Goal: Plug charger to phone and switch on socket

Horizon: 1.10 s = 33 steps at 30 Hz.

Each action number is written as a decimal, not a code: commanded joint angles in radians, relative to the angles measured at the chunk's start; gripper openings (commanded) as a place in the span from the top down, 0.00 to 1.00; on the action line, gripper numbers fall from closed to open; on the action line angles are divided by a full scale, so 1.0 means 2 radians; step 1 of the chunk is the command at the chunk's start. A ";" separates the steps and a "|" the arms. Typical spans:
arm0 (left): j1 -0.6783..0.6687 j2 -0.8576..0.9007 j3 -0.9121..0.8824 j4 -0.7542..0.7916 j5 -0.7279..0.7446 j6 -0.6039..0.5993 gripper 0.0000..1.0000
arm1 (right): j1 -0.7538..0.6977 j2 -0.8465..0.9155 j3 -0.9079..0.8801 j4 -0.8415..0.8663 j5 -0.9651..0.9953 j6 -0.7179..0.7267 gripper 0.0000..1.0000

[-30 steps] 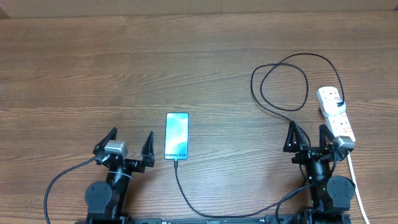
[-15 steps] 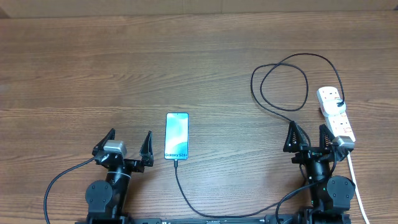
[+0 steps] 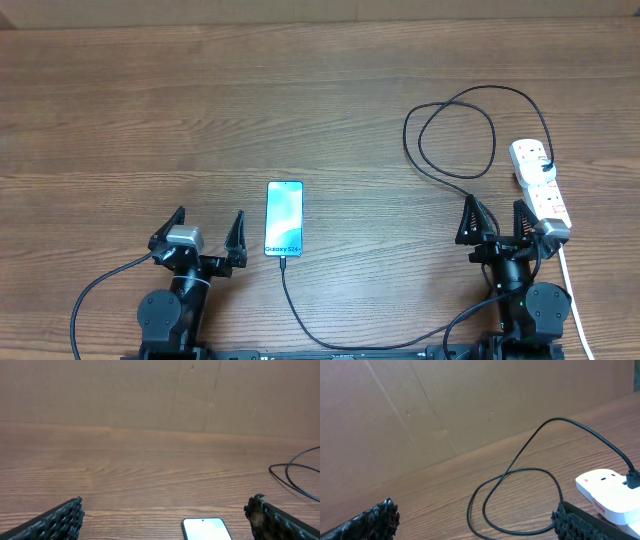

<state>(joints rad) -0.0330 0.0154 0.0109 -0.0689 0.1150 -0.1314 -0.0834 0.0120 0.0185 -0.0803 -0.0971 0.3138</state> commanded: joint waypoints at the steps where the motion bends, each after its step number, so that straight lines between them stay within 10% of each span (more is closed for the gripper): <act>1: -0.003 -0.006 -0.003 -0.001 -0.009 -0.002 0.00 | 0.003 -0.005 -0.005 0.002 0.003 -0.004 0.00; 33: -0.003 -0.006 -0.003 -0.004 -0.045 0.061 0.01 | 0.003 -0.005 -0.005 0.002 0.003 -0.004 0.00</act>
<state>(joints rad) -0.0330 0.0154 0.0109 -0.0750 0.0502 -0.0673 -0.0834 0.0120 0.0185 -0.0807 -0.0971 0.3138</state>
